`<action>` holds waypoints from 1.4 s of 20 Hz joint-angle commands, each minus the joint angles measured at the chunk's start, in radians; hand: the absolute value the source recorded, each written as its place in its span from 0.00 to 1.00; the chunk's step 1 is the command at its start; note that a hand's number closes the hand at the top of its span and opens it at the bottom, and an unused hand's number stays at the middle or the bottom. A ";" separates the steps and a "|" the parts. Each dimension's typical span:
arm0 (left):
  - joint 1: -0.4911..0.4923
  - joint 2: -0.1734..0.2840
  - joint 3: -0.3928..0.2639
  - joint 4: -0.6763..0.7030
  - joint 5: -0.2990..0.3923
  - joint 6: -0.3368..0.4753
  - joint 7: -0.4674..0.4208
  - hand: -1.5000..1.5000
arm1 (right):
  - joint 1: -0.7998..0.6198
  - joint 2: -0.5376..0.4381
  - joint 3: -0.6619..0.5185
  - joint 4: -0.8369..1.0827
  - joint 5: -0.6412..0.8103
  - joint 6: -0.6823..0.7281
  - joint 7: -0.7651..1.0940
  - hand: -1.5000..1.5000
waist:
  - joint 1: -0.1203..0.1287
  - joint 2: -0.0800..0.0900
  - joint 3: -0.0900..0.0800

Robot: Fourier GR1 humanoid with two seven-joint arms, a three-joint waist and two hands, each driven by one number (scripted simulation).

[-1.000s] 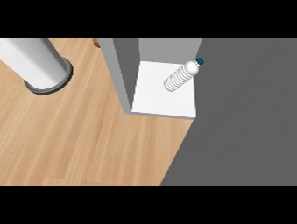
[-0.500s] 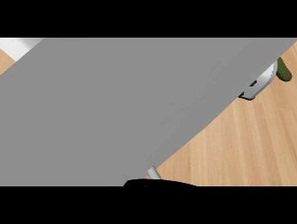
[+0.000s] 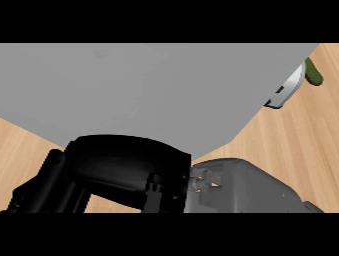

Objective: Pick up the bottled water, place it into the cabinet and close the cabinet

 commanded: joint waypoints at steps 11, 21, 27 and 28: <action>0.107 -0.136 0.144 -0.015 -0.048 -0.123 0.027 0.00 | 0.016 -0.053 -0.225 0.388 -0.048 0.234 -0.067 1.00 | -0.040 0.007 0.002; 0.086 -0.180 0.180 -0.046 -0.030 -0.131 0.119 0.00 | -0.044 -0.125 -0.352 0.572 0.104 0.379 -0.279 1.00 | -0.043 0.010 0.002; 0.058 -0.220 0.172 0.014 -0.074 -0.189 0.123 0.00 | -0.122 -0.079 -0.367 0.631 0.202 0.333 -0.360 0.00 | -0.037 0.010 0.000; 0.044 -0.214 0.192 0.005 -0.057 -0.153 0.139 0.00 | -0.122 -0.097 -0.386 0.603 0.186 0.352 -0.367 0.00 | -0.046 0.009 0.001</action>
